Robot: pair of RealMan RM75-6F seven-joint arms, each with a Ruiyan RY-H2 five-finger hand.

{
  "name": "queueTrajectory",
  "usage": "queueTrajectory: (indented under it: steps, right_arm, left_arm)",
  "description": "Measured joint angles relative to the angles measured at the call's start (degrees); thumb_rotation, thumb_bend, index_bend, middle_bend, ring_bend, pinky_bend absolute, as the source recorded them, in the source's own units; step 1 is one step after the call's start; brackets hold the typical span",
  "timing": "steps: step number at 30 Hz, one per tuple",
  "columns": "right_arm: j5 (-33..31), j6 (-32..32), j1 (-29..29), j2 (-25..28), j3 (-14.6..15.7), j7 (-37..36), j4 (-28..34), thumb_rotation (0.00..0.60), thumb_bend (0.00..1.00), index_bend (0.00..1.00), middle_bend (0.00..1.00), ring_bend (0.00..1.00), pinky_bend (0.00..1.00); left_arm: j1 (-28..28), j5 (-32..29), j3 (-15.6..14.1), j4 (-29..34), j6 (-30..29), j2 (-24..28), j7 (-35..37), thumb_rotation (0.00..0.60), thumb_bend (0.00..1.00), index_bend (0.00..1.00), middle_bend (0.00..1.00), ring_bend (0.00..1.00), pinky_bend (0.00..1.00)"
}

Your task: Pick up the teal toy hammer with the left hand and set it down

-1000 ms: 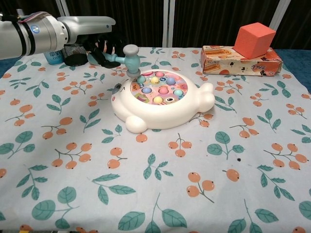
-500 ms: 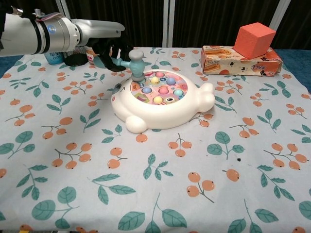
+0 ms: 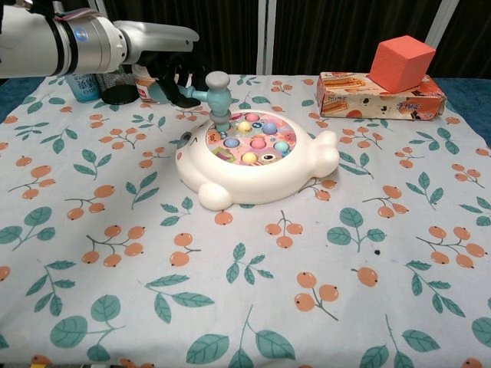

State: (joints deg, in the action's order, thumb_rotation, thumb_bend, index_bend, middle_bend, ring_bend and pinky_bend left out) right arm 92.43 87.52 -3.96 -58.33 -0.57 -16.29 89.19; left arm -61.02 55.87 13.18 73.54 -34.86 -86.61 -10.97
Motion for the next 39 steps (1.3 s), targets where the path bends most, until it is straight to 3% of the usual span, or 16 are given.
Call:
queueTrajectory:
  steps: [5, 10, 16, 21, 30, 39]
  right_arm:
    - [0.0, 0.1, 0.1, 0.0, 0.0, -0.1, -0.1, 0.6, 0.07, 0.02, 0.18, 0.0, 0.02]
    - [0.3, 0.8, 0.3, 0.0, 0.0, -0.3, -0.2, 0.6, 0.07, 0.02, 0.18, 0.0, 0.02]
    - [0.9, 1.0, 0.3, -0.2, 0.0, -0.6, -0.5, 0.6, 0.07, 0.02, 0.18, 0.0, 0.02]
    - [1.1, 0.9, 0.1, -0.4, 0.1, -0.9, -0.8, 0.6, 0.08, 0.02, 0.18, 0.0, 0.02]
    - [1.0, 0.4, 0.0, -0.2, 0.1, -0.3, -0.2, 0.6, 0.07, 0.02, 0.18, 0.0, 0.02]
    - [0.6, 0.2, 0.0, 0.0, 0.0, 0.5, 0.6, 0.6, 0.07, 0.02, 0.18, 0.0, 0.02]
  left_arm:
    - [-0.9, -1.7, -1.0, -1.5, 0.8, -1.0, -0.7, 0.6, 0.63, 0.68, 0.64, 0.52, 0.58]
    - [0.2, -1.4, -0.2, 1.7, -1.3, 1.2, 0.9, 0.6, 0.63, 0.68, 0.64, 0.52, 0.58]
    - [4.0, -0.1, 0.3, 7.3, -4.3, 5.9, 5.4, 0.6, 0.63, 0.68, 0.63, 0.52, 0.58]
    - [8.5, 2.5, -1.6, 7.9, -6.5, 6.6, 9.8, 0.6, 0.63, 0.67, 0.62, 0.52, 0.57]
    - [14.4, 10.3, -5.4, -1.1, -10.4, 0.7, 19.5, 0.6, 0.59, 0.6, 0.57, 0.45, 0.46]
    - [16.5, 15.7, -7.7, -9.5, -10.1, -3.6, 25.8, 0.6, 0.56, 0.55, 0.48, 0.36, 0.41]
